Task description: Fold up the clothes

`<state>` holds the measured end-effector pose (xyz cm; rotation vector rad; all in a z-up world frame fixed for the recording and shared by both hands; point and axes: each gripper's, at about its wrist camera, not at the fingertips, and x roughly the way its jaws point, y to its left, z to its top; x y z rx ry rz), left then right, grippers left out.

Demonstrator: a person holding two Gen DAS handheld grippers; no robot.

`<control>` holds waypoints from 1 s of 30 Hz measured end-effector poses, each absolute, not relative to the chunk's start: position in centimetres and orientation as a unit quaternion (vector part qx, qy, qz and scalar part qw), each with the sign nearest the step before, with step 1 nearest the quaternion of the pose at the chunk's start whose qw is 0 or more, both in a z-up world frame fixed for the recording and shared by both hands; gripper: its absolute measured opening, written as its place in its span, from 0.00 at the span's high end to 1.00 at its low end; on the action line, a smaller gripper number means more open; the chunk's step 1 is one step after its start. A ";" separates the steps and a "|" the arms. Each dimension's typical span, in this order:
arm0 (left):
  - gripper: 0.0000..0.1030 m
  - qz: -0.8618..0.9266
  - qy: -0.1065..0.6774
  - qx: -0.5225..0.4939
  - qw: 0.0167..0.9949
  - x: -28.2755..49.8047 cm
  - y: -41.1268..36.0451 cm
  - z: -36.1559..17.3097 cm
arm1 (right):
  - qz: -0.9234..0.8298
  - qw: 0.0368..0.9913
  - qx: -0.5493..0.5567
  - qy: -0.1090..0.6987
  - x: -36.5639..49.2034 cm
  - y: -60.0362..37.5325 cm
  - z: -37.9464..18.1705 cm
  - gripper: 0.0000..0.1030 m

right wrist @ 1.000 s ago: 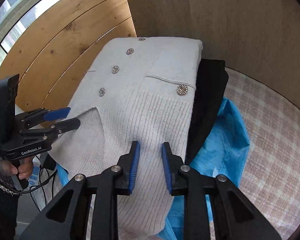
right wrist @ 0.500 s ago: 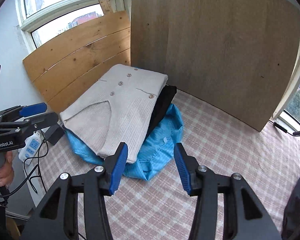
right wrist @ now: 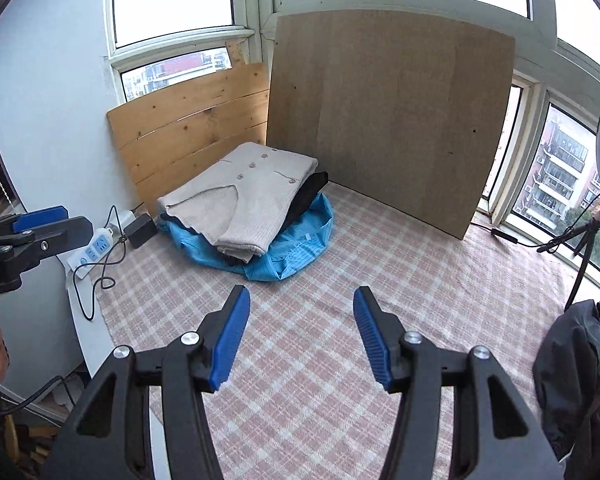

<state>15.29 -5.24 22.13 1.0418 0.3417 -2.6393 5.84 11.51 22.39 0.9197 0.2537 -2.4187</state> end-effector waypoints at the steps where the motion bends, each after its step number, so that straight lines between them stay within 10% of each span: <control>1: 0.25 -0.914 0.121 0.361 0.142 15.9 -4.6 22.1 | -0.898 0.265 0.338 0.099 6.6 12.1 22.3 0.48; 30: 0.25 -0.902 0.161 0.353 0.190 22.7 -2.6 22.4 | -0.902 0.250 0.337 0.105 12.4 17.2 20.1 0.48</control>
